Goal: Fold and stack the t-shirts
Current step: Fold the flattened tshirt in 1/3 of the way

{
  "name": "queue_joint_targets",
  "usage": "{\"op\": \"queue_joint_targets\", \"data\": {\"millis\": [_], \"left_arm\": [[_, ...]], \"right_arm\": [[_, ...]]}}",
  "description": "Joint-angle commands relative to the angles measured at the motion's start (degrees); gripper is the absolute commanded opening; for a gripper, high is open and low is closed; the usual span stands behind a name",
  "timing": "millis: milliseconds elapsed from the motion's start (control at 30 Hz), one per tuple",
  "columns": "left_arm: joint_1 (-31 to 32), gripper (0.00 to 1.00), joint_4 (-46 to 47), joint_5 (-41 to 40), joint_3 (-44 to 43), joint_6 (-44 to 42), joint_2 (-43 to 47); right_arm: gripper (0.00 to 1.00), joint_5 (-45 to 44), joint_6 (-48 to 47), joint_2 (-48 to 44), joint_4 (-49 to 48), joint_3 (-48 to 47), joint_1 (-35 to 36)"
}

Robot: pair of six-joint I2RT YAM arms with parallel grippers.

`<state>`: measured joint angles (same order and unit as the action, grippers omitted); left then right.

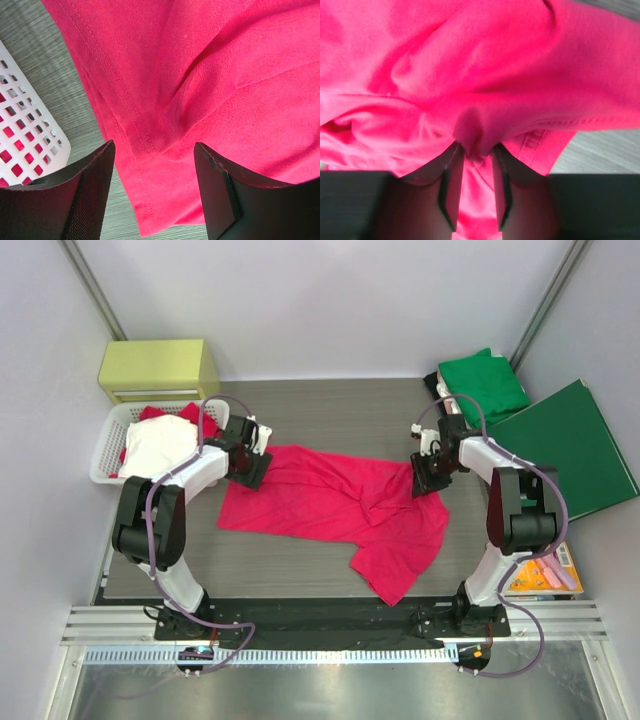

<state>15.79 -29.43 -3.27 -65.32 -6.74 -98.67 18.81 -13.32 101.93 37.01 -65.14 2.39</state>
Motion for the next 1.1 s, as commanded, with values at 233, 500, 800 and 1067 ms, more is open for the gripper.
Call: {"op": "queue_joint_targets", "data": {"millis": [233, 500, 800, 1067], "left_arm": [[0.1, 0.65, 1.2, -0.2, -0.2, -0.9, 0.7], [0.1, 0.65, 1.3, -0.1, 0.5, -1.0, 1.6], [0.1, 0.65, 1.3, 0.5, 0.3, -0.7, 1.6], [0.1, 0.65, 1.3, 0.5, 0.9, -1.0, 3.2]], "right_arm": [[0.01, -0.6, -0.7, -10.3, 3.9, -2.6, -0.1], [0.01, 0.8, 0.0, -15.3, 8.2, -3.6, -0.1], [0.01, -1.2, -1.8, -24.0, 14.2, -4.3, -0.2], [0.01, 0.4, -0.3, -31.3, 18.3, -5.9, -0.2]]}}
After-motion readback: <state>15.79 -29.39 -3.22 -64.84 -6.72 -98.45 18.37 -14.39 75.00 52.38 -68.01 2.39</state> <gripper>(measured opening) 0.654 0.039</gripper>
